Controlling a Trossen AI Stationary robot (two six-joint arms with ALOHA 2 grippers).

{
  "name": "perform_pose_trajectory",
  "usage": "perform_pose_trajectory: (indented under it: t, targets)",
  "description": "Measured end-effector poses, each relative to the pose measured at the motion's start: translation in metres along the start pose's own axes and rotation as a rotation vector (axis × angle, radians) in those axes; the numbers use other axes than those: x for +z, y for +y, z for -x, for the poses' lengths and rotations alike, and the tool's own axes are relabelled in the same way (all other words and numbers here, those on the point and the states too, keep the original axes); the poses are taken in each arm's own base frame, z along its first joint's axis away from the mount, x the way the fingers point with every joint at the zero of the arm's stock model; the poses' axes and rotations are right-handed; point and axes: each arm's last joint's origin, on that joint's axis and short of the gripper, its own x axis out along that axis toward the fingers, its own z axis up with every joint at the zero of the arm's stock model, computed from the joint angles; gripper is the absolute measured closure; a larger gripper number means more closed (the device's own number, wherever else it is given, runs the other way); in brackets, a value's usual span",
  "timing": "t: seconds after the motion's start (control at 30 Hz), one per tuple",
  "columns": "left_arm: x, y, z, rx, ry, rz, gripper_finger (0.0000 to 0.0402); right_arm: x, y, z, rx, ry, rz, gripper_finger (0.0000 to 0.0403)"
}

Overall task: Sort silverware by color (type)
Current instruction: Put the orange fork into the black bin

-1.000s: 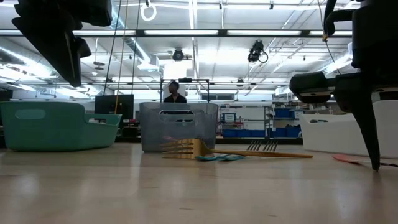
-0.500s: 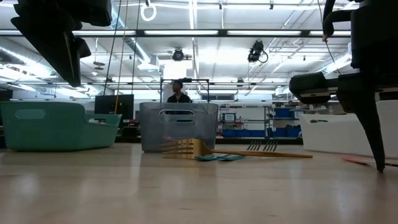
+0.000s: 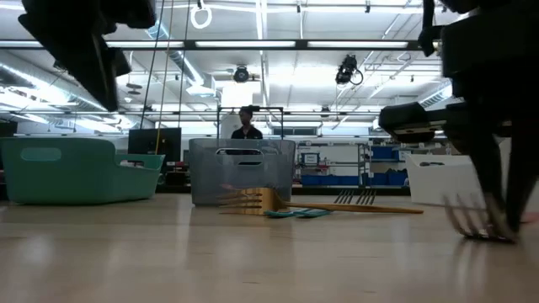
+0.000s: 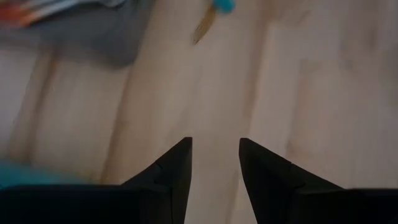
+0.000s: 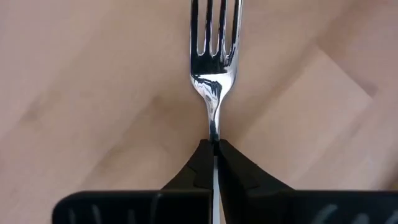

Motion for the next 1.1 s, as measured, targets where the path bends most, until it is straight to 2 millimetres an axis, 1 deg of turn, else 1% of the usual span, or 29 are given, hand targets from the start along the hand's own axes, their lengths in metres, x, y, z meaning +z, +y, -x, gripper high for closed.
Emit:
perform_pose_trajectory:
  t: [0.17, 0.23, 0.3, 0.37, 0.47, 0.6, 0.73, 0.83, 1.1]
  targets:
    - [0.009, -0.011, -0.005, -0.071, -0.095, -0.085, 0.026, 0.001, -0.007, 0.012, -0.081, -0.011, -0.021, 0.0393]
    - [0.01, -0.012, -0.006, -0.073, -0.102, -0.125, 0.026, 0.002, -0.007, 0.017, -0.103, -0.009, 0.0, 0.0393]
    - [0.012, -0.013, -0.006, -0.085, -0.127, -0.126, 0.026, 0.003, -0.007, 0.019, -0.123, -0.011, 0.015, 0.0393]
    - [0.013, -0.013, -0.006, -0.071, -0.142, -0.128, 0.026, 0.006, -0.009, 0.022, -0.151, -0.02, 0.027, 0.0393]
    - [0.019, -0.014, -0.005, -0.036, -0.231, -0.144, 0.026, 0.008, -0.011, 0.023, -0.199, -0.025, 0.07, 0.0393]
    - [0.028, -0.02, -0.008, -0.05, -0.324, -0.182, 0.026, 0.013, -0.014, 0.025, -0.271, -0.038, 0.18, 0.0393]
    - [0.036, -0.023, -0.014, -0.073, -0.385, -0.205, 0.026, 0.014, -0.013, 0.025, -0.331, 0.006, 0.356, 0.0393]
    - [0.045, -0.018, -0.021, -0.104, -0.395, -0.169, 0.026, 0.015, -0.011, 0.026, -0.39, 0.035, 0.464, 0.0393]
    - [0.068, -0.003, -0.044, -0.259, -0.401, -0.05, 0.026, 0.025, -0.004, 0.03, -0.563, 0.08, 0.663, 0.0393]
